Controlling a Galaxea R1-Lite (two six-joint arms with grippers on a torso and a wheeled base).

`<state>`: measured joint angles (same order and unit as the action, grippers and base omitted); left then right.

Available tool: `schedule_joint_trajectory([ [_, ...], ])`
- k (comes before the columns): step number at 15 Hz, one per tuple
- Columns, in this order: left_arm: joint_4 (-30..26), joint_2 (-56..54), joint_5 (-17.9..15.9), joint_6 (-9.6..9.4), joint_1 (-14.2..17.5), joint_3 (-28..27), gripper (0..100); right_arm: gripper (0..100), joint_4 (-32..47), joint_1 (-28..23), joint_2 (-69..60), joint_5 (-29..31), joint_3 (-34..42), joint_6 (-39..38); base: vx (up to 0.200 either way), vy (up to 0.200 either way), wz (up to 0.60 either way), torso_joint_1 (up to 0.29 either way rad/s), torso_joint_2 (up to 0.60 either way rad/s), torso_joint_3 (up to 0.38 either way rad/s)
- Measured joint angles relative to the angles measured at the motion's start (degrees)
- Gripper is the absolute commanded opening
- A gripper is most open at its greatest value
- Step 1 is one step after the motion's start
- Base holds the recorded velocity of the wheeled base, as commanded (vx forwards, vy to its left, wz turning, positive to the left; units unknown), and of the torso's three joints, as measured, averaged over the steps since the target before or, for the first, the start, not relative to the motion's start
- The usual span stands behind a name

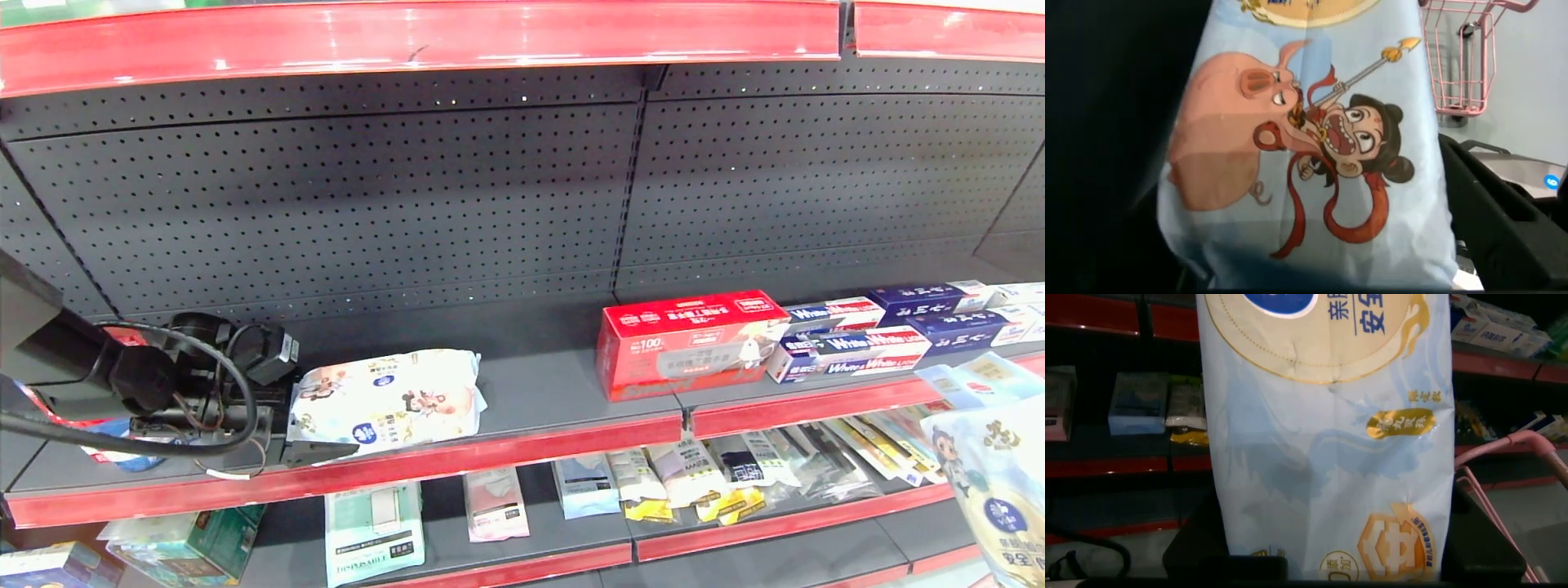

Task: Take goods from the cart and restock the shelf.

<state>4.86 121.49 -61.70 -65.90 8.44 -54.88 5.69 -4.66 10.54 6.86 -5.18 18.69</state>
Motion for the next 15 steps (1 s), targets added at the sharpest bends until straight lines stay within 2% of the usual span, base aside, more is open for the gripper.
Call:
schedule_joint_trajectory([
  [2,-0.2,-1.7,0.0,0.73,0.2,0.2,100,0,0.0,0.0,0.0,0.0,0.0,0.0,0.0,0.0,0.0,0.0,0.0,0.0],
  [3,-0.3,-2.9,0.0,1.91,0.2,0.4,100,0,0.0,0.0,-0.1,0.0,0.0,0.0,0.0,0.0,0.0,0.0,0.0,0.0],
  [6,-0.3,-6.5,0.0,6.4,0.1,1.1,100,0,0.0,0.0,-0.1,-0.1,0.1,0.0,0.0,0.0,0.0,0.0,0.0,0.0],
  [8,0.0,-9.3,0.0,10.51,0.1,1.2,100,0,0.0,0.1,-0.2,-0.1,0.1,0.0,0.0,0.0,0.0,0.0,0.0,0.0],
  [10,0.1,-11.3,0.1,12.62,0.2,1.1,100,0,0.0,0.1,-0.2,-0.2,0.1,0.0,0.0,0.0,0.0,0.0,0.0,0.0],
  [13,2.6,-13.9,1.5,19.05,1.1,0.4,100,0,0.0,0.2,-0.2,-0.4,0.1,-0.1,0.0,0.0,0.0,0.0,0.0,0.0],
  [15,5.6,-15.6,4.3,24.6,1.5,0.6,100,0,0.0,0.2,-0.2,-0.5,0.1,-0.2,0.0,0.0,0.0,0.0,0.0,0.0],
])
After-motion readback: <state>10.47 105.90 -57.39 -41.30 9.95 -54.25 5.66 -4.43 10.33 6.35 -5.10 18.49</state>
